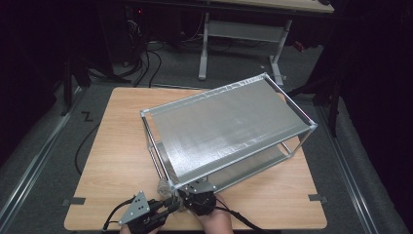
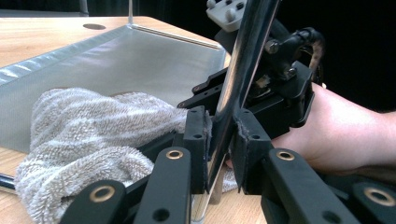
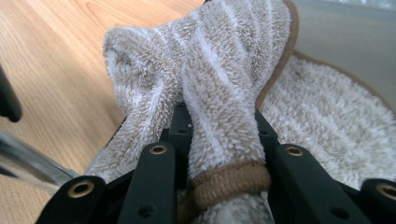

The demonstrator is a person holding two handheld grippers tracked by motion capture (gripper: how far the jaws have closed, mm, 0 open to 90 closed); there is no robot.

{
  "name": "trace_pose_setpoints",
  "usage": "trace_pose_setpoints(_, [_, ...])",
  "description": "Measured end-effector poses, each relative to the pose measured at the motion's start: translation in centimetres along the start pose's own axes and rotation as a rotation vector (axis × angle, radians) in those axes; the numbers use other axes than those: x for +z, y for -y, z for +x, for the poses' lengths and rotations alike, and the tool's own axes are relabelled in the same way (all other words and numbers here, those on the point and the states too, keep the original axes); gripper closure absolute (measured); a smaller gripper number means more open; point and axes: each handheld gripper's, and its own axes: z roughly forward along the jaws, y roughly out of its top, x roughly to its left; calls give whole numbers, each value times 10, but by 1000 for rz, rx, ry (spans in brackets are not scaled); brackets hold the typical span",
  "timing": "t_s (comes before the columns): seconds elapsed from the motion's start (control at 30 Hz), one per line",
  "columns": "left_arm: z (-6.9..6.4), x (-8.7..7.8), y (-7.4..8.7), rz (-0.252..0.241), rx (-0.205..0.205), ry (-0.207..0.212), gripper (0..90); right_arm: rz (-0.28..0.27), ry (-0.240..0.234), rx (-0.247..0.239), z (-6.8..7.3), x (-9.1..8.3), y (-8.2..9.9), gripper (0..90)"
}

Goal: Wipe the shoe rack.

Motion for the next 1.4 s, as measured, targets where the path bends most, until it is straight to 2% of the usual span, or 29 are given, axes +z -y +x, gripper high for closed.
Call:
trace_pose_setpoints(0.07, [1,-1,0,2,4,-5,770,-8,9,13,-2,-3,-1,705])
trace_pose_setpoints(0.1, [1,-1,0,3,5,-10,770,-23,20,-12,-5,-4,-1,705])
trace_pose_setpoints(0.13, [1,-2,0,-1,-1,-12,770,-36,33,-10,-9,-7,0,705])
trace_pose_setpoints(0.17, [3,-3,0,-4,-10,-18,770,-38,49,14,-16,-15,1,706])
trace_pose_setpoints(0.2, [3,-3,0,-4,-10,-18,769,-57,57,3,-23,-19,2,706])
trace_pose_setpoints(0.23, [4,-3,0,-4,-8,-20,769,-57,57,3,-23,-19,2,706])
trace_pose_setpoints(0.33, [5,-4,0,-6,-14,-26,769,-69,93,52,-39,-38,5,705])
trace_pose_setpoints(0.37, [5,-4,0,-6,-15,-29,769,-88,131,83,-52,-53,9,706])
trace_pose_setpoints(0.43, [6,-4,0,-6,-15,-31,769,-96,143,91,-57,-59,10,706])
trace_pose_setpoints(0.53, [7,-4,0,-8,-22,-40,768,-123,190,124,-75,-80,16,705])
trace_pose_setpoints(0.57, [8,-5,-1,-8,-18,-42,768,-130,218,124,-83,-91,19,705])
trace_pose_setpoints(0.6, [8,-5,0,-9,-25,-44,768,-130,218,124,-83,-91,19,705])
trace_pose_setpoints(0.67, [10,-6,0,-15,-32,-48,767,-143,246,137,-92,-104,24,704])
trace_pose_setpoints(0.77, [13,-7,1,-20,-43,-46,763,-194,289,158,-103,-124,33,702])
trace_pose_setpoints(0.8, [13,-7,1,-23,-44,-43,761,-213,304,158,-105,-131,36,701])
trace_pose_setpoints(0.83, [10,-6,2,-49,-85,-38,760,-226,319,163,-107,-135,39,701])
trace_pose_setpoints(0.93, [10,-6,3,-56,-89,-40,760,-278,352,190,-112,-150,54,701])
trace_pose_setpoints(0.97, [12,-8,3,-29,-49,-45,759,-281,361,196,-113,-153,57,701])
trace_pose_setpoints(1.03, [13,-8,3,-31,-46,-42,759,-287,370,202,-114,-157,61,700])
trace_pose_setpoints(1.1, [13,-8,3,-33,-47,-39,757,-318,380,209,-115,-162,61,698])
trace_pose_setpoints(1.13, [13,-8,3,-34,-47,-37,746,-340,384,196,-114,-167,61,696])
trace_pose_setpoints(1.4, [12,-9,3,-32,-31,-37,739,-386,407,206,-114,-182,66,695])
